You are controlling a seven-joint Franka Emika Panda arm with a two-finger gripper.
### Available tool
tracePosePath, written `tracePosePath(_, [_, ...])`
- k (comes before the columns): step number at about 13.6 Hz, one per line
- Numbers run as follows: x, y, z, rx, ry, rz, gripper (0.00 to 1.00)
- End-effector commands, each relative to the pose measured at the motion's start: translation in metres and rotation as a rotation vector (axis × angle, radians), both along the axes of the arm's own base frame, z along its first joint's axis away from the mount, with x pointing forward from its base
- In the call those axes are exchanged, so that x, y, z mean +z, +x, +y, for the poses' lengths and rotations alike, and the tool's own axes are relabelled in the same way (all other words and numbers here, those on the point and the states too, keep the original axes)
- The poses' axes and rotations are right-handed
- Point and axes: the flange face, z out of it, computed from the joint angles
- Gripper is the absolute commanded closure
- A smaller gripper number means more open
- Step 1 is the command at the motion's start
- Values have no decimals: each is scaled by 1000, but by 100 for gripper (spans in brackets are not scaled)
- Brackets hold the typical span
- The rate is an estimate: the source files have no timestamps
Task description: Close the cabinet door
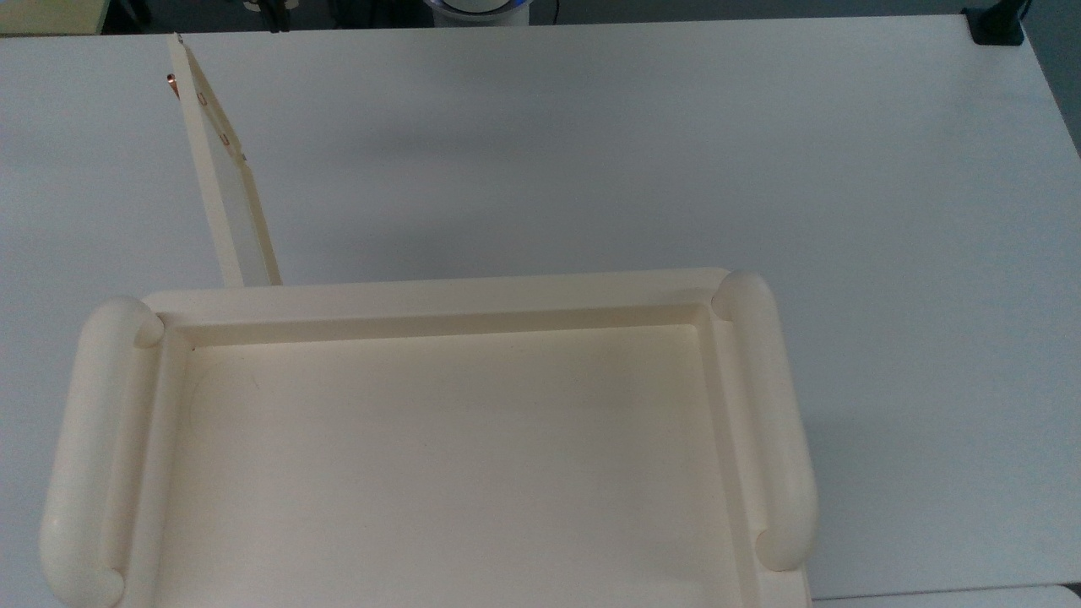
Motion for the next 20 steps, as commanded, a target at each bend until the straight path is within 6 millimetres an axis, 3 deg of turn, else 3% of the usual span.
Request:
tracePosePath(1, [5, -9, -24, 161, 10, -30, 97])
tracePosePath(6, [6, -7, -51, 486, -31, -69, 100])
tracePosePath(11, [20, 12, -67, 600, -150, -226, 100])
tracePosePath(16, [-4, 45, -93, 751, -294, -291, 100])
tracePosePath(20, [-14, 58, -84, 783, -305, -311, 100])
